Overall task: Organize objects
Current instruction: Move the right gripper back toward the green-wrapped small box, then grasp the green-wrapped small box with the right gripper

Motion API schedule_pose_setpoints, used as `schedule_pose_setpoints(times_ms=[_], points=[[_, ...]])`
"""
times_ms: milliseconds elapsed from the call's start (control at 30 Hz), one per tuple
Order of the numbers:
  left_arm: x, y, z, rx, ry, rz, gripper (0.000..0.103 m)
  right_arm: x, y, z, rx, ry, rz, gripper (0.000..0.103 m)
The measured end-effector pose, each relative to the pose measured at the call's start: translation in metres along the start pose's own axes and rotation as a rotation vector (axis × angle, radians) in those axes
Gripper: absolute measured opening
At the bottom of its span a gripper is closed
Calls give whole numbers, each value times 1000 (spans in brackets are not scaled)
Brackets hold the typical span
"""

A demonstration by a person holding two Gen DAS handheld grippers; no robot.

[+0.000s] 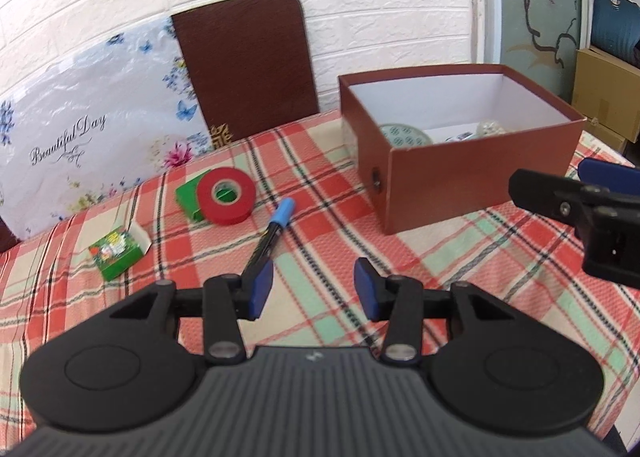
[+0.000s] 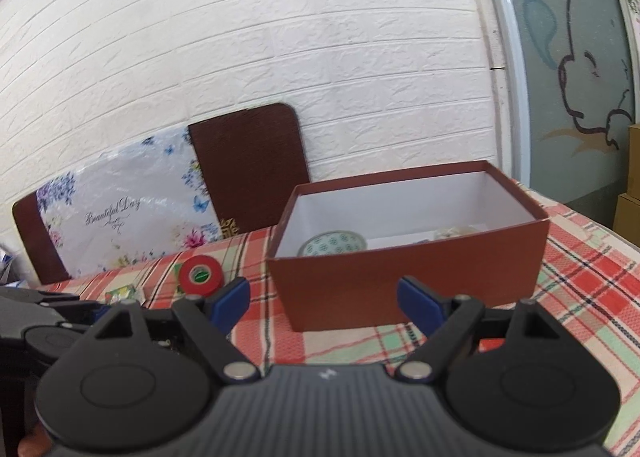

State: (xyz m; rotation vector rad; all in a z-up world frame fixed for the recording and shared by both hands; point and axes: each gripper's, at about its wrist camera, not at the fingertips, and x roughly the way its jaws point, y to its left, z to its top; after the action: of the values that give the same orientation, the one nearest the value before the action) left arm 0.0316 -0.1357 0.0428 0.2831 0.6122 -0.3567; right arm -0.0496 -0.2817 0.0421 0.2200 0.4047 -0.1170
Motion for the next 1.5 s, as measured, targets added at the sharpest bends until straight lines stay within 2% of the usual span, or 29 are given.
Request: schedule_pose_setpoints(times_ms=[433,833,867,967,1000,1200,1233,1267,1300,1333,1467,1500], points=[[9,41,-23,-73,34,28,48,12,45,-12,-95,54,43,81],[29,94,-47,-140,59,77,50,37,90,-28,-186,149,120,76],[30,103,-50,-145,56,91,53,40,94,-30,-196,160,132,75],[34,138,-62,-181,49,160,53,52,109,-38,-236,205,190,70],[36,153,-67,-198,51,202,53,58,116,-41,-251,219,207,67],[47,244,-114,-331,66,465,60,97,162,-45,-334,253,307,65],[49,256,-127,-375,55,482,68,106,171,-43,-343,248,325,65],[43,266,-138,-458,2,450,68,118,182,-41,-348,243,346,66],[37,274,-142,-518,-28,424,68,130,192,-37,-349,240,360,68],[35,276,-142,-538,-44,442,69,143,202,-35,-352,242,370,76],[37,265,-138,-491,-65,449,68,207,245,-26,-359,284,401,91],[36,261,-138,-477,-77,454,68,225,252,-26,-345,310,426,98]])
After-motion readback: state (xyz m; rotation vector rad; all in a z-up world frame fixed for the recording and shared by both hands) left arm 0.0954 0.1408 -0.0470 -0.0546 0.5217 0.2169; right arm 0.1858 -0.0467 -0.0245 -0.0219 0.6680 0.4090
